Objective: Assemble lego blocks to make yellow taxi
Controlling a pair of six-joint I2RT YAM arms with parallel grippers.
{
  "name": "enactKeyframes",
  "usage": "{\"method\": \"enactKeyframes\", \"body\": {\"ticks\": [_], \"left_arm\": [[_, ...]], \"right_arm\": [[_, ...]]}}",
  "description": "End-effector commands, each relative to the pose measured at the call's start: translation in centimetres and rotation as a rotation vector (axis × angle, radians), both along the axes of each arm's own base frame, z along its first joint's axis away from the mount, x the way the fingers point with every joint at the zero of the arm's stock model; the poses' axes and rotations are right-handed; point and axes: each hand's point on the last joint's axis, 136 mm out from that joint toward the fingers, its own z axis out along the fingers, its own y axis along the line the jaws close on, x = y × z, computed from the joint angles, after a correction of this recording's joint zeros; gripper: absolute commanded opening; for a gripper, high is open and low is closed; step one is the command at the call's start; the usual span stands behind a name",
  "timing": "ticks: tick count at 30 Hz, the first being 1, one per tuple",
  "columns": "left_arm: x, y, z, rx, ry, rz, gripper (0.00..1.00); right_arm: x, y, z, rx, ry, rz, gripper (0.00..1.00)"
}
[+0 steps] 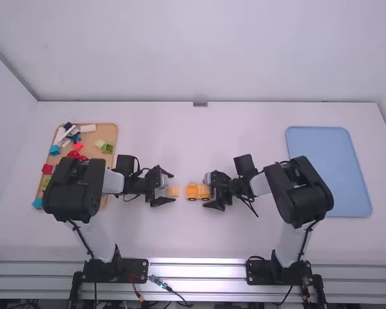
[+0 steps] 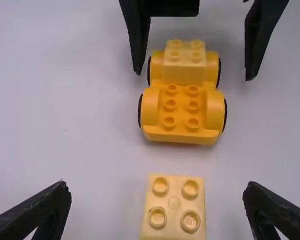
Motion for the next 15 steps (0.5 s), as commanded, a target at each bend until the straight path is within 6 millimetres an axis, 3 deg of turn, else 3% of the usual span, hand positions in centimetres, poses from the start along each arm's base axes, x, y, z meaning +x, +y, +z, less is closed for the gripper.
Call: {"method": "enactKeyframes", "body": {"ticks": [1, 2, 4, 7, 15], "left_arm": [[-0.7, -0.4, -0.2, -0.014, 0.024, -0.013, 0.87], [-0.7, -0.4, -0.3, -0.011, 0.024, -0.012, 0.86], [-0.8, -0.4, -0.3, -0.012, 0.027, -0.013, 0.86], [-1.0, -0.7, -0.4, -0.004, 0.027, -0.024, 0.88], [-0.8, -0.9, -1.6, 0.08, 0.019, -0.023, 0.86]], "right_arm": [[0.4, 0.2, 0.0, 0.017, 0.006, 0.004, 0.84], [0.4, 0.2, -0.1, 0.017, 0.004, 0.004, 0.77], [0.4, 0.2, -0.1, 0.018, 0.002, 0.005, 0.76], [0.4, 0.3, 0.0, 0.023, 0.001, 0.006, 0.92], [0.5, 0.3, 0.1, 0.024, 0.029, -0.016, 0.96]]}}
